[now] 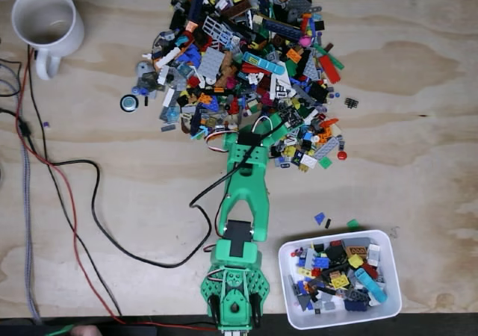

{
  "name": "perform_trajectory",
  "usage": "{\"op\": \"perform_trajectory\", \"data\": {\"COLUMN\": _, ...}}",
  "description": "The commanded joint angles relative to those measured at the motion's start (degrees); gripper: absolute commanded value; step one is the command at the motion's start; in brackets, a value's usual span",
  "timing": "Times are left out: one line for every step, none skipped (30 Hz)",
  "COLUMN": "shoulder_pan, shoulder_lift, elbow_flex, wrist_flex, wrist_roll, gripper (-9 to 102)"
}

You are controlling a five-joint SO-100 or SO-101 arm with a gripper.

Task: Find the closest Lego and put it in the bin.

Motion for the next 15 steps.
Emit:
{"op": "perform_trajectory", "data": {"shoulder_pan": 1.8, "shoulder_lift": 0.2, "elbow_flex": -2.9, "wrist_flex": -0.5, "wrist_roll": -0.9, "gripper": 9}}
{"op": "perform_trajectory", "data": {"shoulder_pan": 2.1, "shoulder_lift": 0.1, "elbow_flex": -2.9, "wrist_flex": -0.5, "wrist_roll": -1.1, "gripper": 9}}
{"op": "perform_trajectory", "data": {"shoulder_pan": 2.4, "shoulder_lift": -0.1, "elbow_flex": -2.8, "wrist_flex": -0.6, "wrist_roll": -1.4, "gripper": 9}}
{"op": "perform_trajectory", "data": {"shoulder_pan": 2.5, "shoulder_lift": -0.2, "elbow_flex": -2.8, "wrist_flex": -0.9, "wrist_roll": -1.5, "gripper": 8}}
{"op": "perform_trajectory", "data": {"shoulder_pan": 2.7, "shoulder_lift": -0.2, "elbow_flex": -2.7, "wrist_flex": -0.9, "wrist_roll": -1.8, "gripper": 7}}
{"op": "perform_trajectory", "data": {"shoulder_pan": 2.8, "shoulder_lift": -0.2, "elbow_flex": -2.7, "wrist_flex": -1.0, "wrist_roll": -1.9, "gripper": 7}}
{"op": "perform_trajectory", "data": {"shoulder_pan": 3.0, "shoulder_lift": -0.3, "elbow_flex": -2.7, "wrist_flex": -1.2, "wrist_roll": -1.9, "gripper": 6}}
{"op": "perform_trajectory", "data": {"shoulder_pan": 3.1, "shoulder_lift": -0.3, "elbow_flex": -2.7, "wrist_flex": -1.3, "wrist_roll": -2.0, "gripper": 5}}
{"op": "perform_trajectory", "data": {"shoulder_pan": 3.1, "shoulder_lift": -0.4, "elbow_flex": -2.8, "wrist_flex": -1.3, "wrist_roll": -2.1, "gripper": 4}}
{"op": "perform_trajectory", "data": {"shoulder_pan": 3.0, "shoulder_lift": -0.4, "elbow_flex": -2.8, "wrist_flex": -1.2, "wrist_roll": -2.1, "gripper": 3}}
{"op": "perform_trajectory", "data": {"shoulder_pan": 2.9, "shoulder_lift": -0.4, "elbow_flex": -2.9, "wrist_flex": -1.1, "wrist_roll": -2.1, "gripper": 3}}
{"op": "perform_trajectory", "data": {"shoulder_pan": 2.7, "shoulder_lift": -0.4, "elbow_flex": -2.9, "wrist_flex": -1.1, "wrist_roll": -2.0, "gripper": 3}}
{"op": "perform_trajectory", "data": {"shoulder_pan": 2.6, "shoulder_lift": -0.2, "elbow_flex": -3.0, "wrist_flex": -0.9, "wrist_roll": -1.9, "gripper": 2}}
{"op": "perform_trajectory", "data": {"shoulder_pan": 2.4, "shoulder_lift": 0.2, "elbow_flex": -3.2, "wrist_flex": -0.4, "wrist_roll": -2.0, "gripper": 2}}
{"op": "perform_trajectory", "data": {"shoulder_pan": 2.1, "shoulder_lift": 0.9, "elbow_flex": -3.4, "wrist_flex": 0.4, "wrist_roll": -1.9, "gripper": 2}}
